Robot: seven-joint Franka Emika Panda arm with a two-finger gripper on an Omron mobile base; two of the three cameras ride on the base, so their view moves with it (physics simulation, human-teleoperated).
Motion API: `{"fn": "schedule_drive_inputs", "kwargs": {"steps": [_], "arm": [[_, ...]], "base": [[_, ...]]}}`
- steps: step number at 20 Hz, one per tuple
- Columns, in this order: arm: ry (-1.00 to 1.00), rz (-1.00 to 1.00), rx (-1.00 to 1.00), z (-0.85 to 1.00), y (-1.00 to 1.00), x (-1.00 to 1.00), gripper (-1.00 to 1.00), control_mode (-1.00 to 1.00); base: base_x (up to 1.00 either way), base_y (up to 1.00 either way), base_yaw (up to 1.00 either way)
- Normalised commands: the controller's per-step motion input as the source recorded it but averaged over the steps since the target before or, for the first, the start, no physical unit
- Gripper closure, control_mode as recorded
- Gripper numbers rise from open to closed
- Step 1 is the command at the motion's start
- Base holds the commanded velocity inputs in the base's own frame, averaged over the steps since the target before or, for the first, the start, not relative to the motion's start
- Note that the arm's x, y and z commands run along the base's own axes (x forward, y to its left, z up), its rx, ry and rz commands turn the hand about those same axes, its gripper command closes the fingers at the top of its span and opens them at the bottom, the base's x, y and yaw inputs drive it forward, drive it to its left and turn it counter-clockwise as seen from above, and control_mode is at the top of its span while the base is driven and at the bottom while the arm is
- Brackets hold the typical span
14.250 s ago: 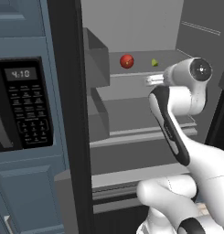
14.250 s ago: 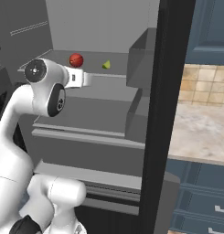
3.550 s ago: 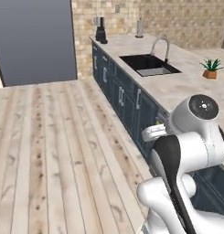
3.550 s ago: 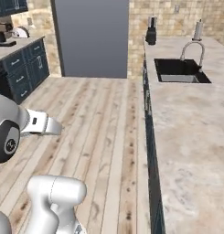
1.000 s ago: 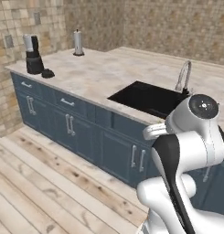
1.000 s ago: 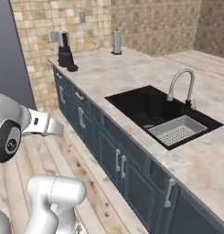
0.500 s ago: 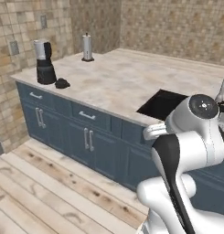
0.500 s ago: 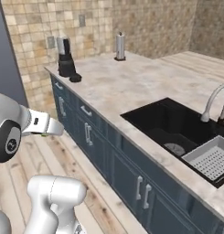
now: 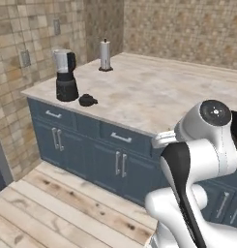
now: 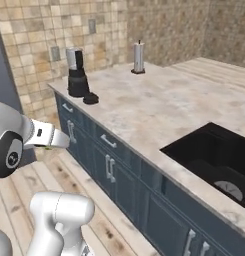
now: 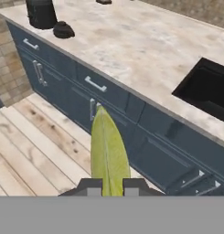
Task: Grab the onion and lemon wedge from the fridge, place them in the blender, close the lid, and turn on the blender to create a marinade.
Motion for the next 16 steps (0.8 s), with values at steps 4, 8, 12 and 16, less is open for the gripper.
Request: {"fn": "schedule_drive_inputs", "kwargs": {"steps": [4,8,12,16], "arm": [[0.00,0.00,0.00,0.00,0.00,0.00,1.00,1.00],[0.00,0.00,0.00,0.00,0.00,0.00,1.00,1.00],[0.00,0.00,0.00,0.00,0.00,0.00,1.00,1.00],[0.00,0.00,0.00,0.00,0.00,0.00,1.00,1.00]], "base": [[0.90,1.00,-0.20],[0.92,1.00,-0.22],[0.91,1.00,-0.22],[0.89,1.00,-0.24]]}}
